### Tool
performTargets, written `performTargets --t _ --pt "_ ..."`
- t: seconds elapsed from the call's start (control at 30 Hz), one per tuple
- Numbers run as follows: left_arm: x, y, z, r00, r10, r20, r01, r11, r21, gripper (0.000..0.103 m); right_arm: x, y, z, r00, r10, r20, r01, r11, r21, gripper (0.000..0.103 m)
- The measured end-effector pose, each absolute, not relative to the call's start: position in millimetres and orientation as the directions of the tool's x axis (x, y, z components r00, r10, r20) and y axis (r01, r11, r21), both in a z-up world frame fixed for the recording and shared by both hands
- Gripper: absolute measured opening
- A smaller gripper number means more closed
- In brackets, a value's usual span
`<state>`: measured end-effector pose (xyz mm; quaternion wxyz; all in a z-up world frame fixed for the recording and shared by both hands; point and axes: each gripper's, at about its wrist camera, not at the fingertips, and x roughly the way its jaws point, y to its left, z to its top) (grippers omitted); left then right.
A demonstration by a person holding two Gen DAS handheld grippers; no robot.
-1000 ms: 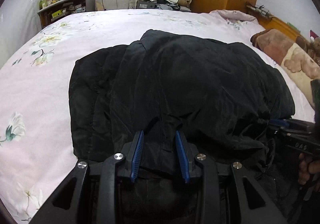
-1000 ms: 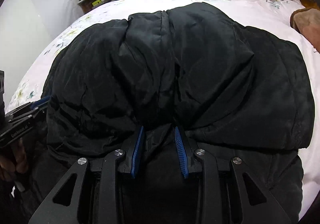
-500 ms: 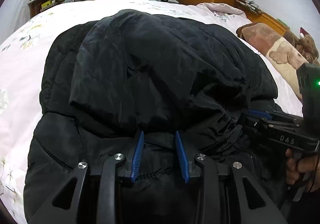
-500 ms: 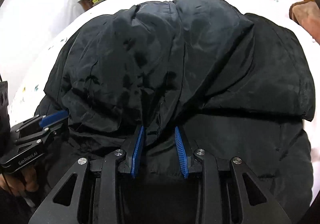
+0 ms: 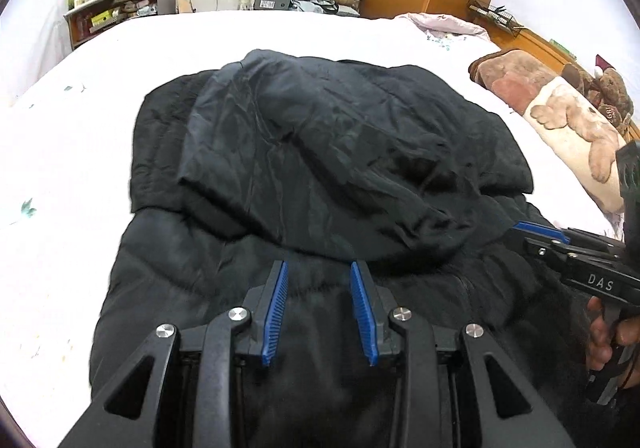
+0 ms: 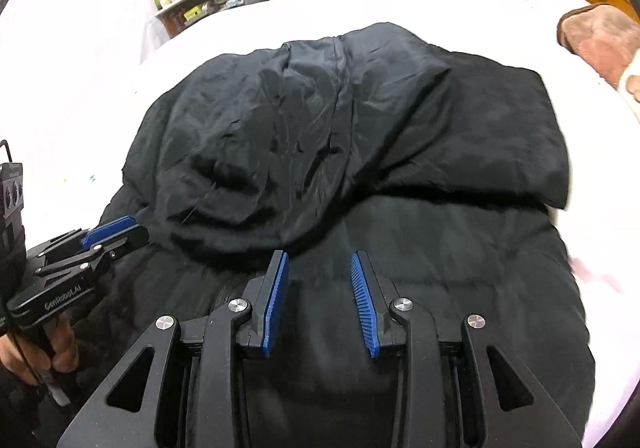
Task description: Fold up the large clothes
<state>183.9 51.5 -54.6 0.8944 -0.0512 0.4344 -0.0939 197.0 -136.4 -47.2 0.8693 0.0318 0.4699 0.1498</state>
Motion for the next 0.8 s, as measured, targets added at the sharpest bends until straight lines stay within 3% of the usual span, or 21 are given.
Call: performTargets --t 0.73,0.8 --pt "37 69 -9 0.652 -0.127 -0.747 0.052 0.991 -0.123 0.035 40 -184 -18 0.553 0.243 -0.797 -0.172 0.969 0.176 0.034" --pt "28 70 -10 0.652 -0.124 -0.748 0.054 0.992 -0.118 0.035 30 -186 -19 0.552 0.242 -0.798 -0.168 0.970 0.177 0.038"
